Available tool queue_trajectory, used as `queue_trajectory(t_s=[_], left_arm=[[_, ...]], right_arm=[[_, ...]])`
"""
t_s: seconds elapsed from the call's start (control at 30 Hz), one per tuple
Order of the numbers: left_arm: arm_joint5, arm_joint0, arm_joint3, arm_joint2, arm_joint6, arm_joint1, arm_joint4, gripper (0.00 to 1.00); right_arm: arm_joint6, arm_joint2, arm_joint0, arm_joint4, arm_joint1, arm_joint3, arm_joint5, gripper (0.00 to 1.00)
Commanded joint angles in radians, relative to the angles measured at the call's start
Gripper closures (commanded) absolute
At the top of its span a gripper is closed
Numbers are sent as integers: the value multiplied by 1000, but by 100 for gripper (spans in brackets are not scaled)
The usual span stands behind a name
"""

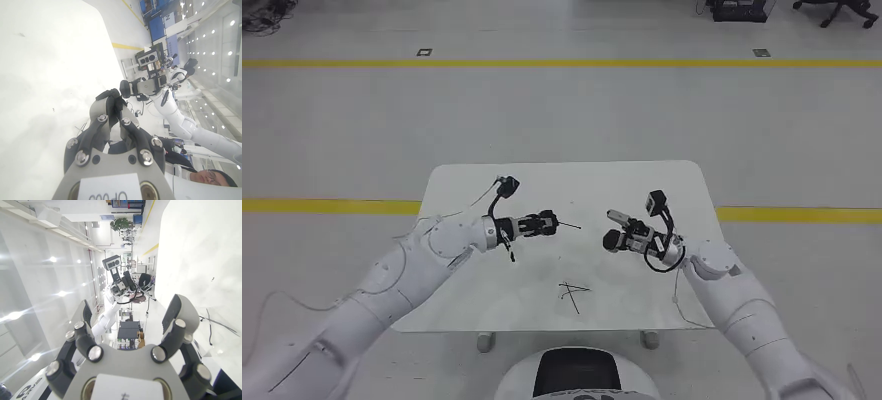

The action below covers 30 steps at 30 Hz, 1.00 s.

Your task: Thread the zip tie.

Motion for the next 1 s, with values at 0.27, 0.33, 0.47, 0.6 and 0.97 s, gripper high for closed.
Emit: queue_trajectory(t_s=[0.27,0.33,0.47,0.6,0.97], left_arm=[[11,15,-4,-17,-24,-5,-96,100],[17,20,12,-30,-90,-6,-186,100],[31,30,37,-46,-206,-12,-345,100],[31,32,73,-50,-299,-21,-434,100],[7,11,117,-41,-318,-39,-426,100]], right_arm=[[-12,-1,-3,-3,0,-5,-1,0],[50,-3,-3,-4,1,-8,-79,0],[62,4,11,-16,-2,18,-91,0],[109,7,27,-21,-9,28,-91,0],[162,14,40,-25,-22,44,-91,0]])
